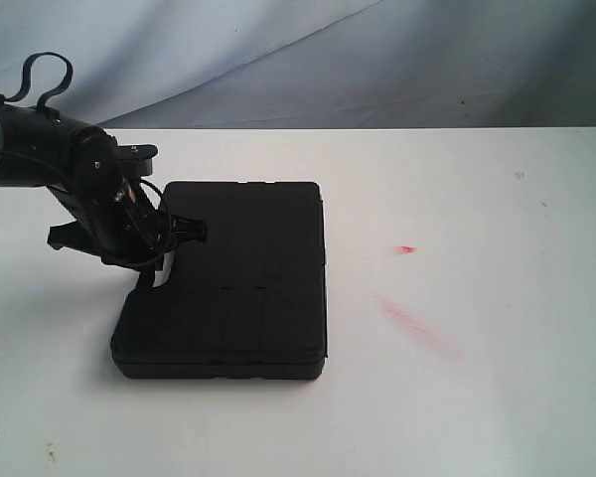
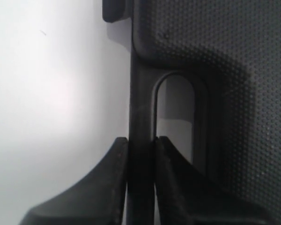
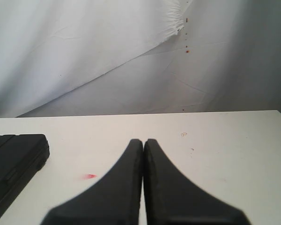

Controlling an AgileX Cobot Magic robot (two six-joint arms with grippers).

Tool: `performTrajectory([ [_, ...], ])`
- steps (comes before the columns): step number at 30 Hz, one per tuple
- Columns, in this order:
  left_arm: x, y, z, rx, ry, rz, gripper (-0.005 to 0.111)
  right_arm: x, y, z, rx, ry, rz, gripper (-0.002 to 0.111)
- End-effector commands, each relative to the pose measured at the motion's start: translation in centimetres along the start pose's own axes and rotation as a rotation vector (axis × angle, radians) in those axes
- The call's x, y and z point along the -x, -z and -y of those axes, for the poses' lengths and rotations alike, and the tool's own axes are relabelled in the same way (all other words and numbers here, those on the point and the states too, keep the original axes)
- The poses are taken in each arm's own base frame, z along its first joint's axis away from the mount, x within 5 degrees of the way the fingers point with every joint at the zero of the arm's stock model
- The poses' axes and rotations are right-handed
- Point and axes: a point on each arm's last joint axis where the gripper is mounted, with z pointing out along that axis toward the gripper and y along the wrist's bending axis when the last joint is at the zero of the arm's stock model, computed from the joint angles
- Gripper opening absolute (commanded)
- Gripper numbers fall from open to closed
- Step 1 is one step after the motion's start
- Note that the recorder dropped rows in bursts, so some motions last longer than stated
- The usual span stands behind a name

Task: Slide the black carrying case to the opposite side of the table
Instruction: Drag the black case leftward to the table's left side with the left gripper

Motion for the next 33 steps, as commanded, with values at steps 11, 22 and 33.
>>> performTrajectory([
  [11, 0.9, -0.3, -4.7, 0.063, 0.001, -0.039, 0.000, -0.1, 0.0, 0.0, -0.003, 0.005, 0.003, 0.000],
  [22, 1.4, -0.3, -7.5, 0.079, -0.011, -0.042, 0.000, -0.1, 0.0, 0.0, -0.003, 0.005, 0.003, 0.000],
  [33, 1.6, -0.3, -7.9, 0.083, -0.047, -0.033, 0.000, -0.1, 0.0, 0.0, -0.003, 0.005, 0.003, 0.000],
])
